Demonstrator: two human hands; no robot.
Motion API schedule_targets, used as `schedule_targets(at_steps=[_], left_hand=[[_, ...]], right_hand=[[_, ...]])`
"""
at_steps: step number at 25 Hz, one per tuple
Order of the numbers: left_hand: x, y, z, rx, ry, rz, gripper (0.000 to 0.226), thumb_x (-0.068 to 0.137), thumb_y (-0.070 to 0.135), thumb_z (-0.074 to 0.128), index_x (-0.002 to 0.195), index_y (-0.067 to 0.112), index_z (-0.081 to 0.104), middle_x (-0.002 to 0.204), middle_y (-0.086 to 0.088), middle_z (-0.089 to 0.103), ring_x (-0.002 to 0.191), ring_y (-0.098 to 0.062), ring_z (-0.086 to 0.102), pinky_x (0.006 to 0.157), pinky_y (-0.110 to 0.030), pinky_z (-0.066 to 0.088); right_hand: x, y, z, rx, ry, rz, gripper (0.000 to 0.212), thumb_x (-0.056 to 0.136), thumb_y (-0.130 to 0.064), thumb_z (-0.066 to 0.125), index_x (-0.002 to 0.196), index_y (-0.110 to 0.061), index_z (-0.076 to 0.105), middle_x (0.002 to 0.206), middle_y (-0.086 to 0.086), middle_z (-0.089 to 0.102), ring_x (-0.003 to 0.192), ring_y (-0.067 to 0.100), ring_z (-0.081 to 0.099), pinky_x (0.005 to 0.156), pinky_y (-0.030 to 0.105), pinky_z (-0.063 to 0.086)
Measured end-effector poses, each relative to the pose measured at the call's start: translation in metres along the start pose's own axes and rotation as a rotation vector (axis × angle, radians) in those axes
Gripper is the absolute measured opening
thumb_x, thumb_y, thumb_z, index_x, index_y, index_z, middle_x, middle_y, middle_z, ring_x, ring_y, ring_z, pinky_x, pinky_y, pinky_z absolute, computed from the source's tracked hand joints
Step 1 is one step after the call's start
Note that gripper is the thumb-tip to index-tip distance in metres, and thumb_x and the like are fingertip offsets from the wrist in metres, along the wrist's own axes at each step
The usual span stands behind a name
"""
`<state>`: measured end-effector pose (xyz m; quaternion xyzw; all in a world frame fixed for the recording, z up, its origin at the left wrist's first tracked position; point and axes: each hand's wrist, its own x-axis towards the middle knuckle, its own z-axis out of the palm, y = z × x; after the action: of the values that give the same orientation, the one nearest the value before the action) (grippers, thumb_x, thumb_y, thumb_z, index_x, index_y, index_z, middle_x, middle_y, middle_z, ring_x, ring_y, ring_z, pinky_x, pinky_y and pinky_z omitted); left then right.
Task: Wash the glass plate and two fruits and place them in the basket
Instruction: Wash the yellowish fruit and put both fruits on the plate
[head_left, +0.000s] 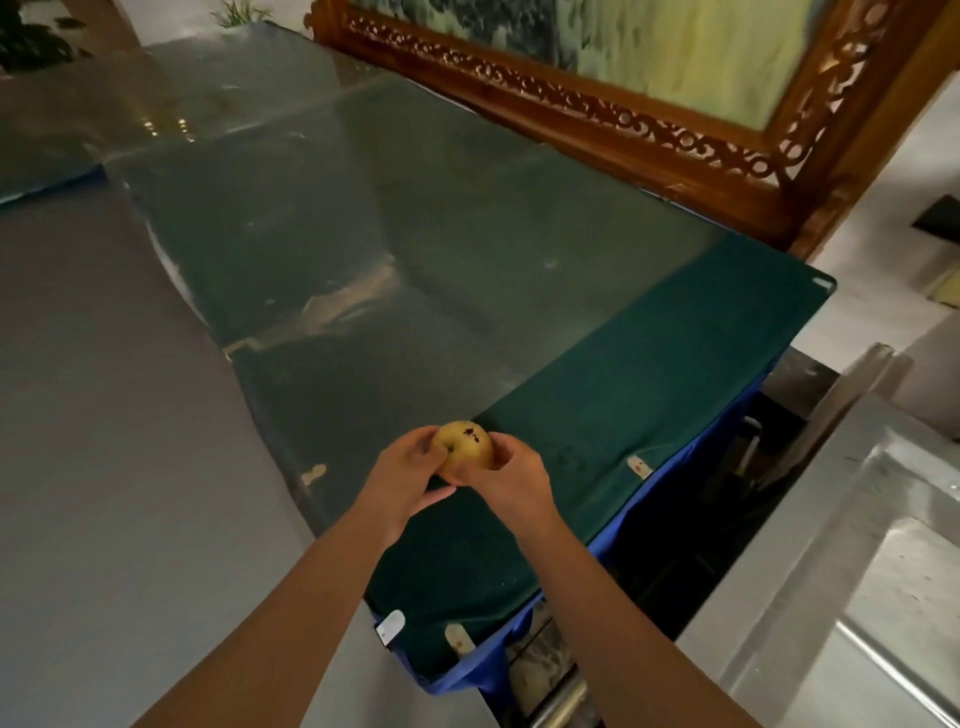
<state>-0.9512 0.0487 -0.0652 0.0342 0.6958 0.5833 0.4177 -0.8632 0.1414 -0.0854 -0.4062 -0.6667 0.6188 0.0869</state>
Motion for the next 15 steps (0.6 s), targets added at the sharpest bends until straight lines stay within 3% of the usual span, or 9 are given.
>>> schedule_targets(at_steps=[6, 9, 12, 15], left_hand=[[-0.042, 0.023, 0.111, -0.054, -0.300, 0.057, 0.025, 0.088, 0.006, 0.054, 0.112, 0.015, 0.054, 0.111, -0.008, 0.063, 0.099, -0.019, 0.063, 0.082, -0.037, 0.056], [-0.074, 0.015, 0.198, -0.074, -0.560, 0.012, 0.030, 0.089, 0.002, 0.052, 0.114, 0.019, 0.050, 0.108, -0.009, 0.062, 0.093, -0.021, 0.064, 0.078, -0.041, 0.058], [-0.102, -0.013, 0.283, -0.085, -0.739, -0.090, 0.044, 0.088, -0.003, 0.050, 0.122, 0.025, 0.051, 0.110, -0.007, 0.062, 0.091, -0.019, 0.067, 0.071, -0.040, 0.060], [-0.131, -0.061, 0.357, -0.042, -0.832, -0.186, 0.033, 0.087, -0.003, 0.051, 0.108, 0.021, 0.060, 0.101, -0.005, 0.067, 0.084, -0.014, 0.070, 0.064, -0.034, 0.058]], right_hand=[[-0.056, 0.002, -0.129, 0.236, 0.152, -0.096, 0.049, 0.062, -0.014, 0.080, 0.108, -0.018, 0.065, 0.105, 0.004, 0.071, 0.100, 0.019, 0.065, 0.090, 0.035, 0.053], [-0.107, 0.020, -0.219, 0.249, 0.276, -0.128, 0.046, 0.065, -0.006, 0.078, 0.107, -0.020, 0.065, 0.103, 0.004, 0.072, 0.094, 0.018, 0.066, 0.085, 0.031, 0.053], [-0.163, 0.054, -0.295, 0.237, 0.378, -0.121, 0.044, 0.067, -0.005, 0.078, 0.102, -0.028, 0.065, 0.096, -0.007, 0.072, 0.088, 0.006, 0.065, 0.076, 0.016, 0.051], [-0.212, 0.107, -0.353, 0.261, 0.433, -0.054, 0.044, 0.071, -0.010, 0.076, 0.110, -0.024, 0.063, 0.102, -0.003, 0.072, 0.095, 0.008, 0.066, 0.082, 0.018, 0.051]])
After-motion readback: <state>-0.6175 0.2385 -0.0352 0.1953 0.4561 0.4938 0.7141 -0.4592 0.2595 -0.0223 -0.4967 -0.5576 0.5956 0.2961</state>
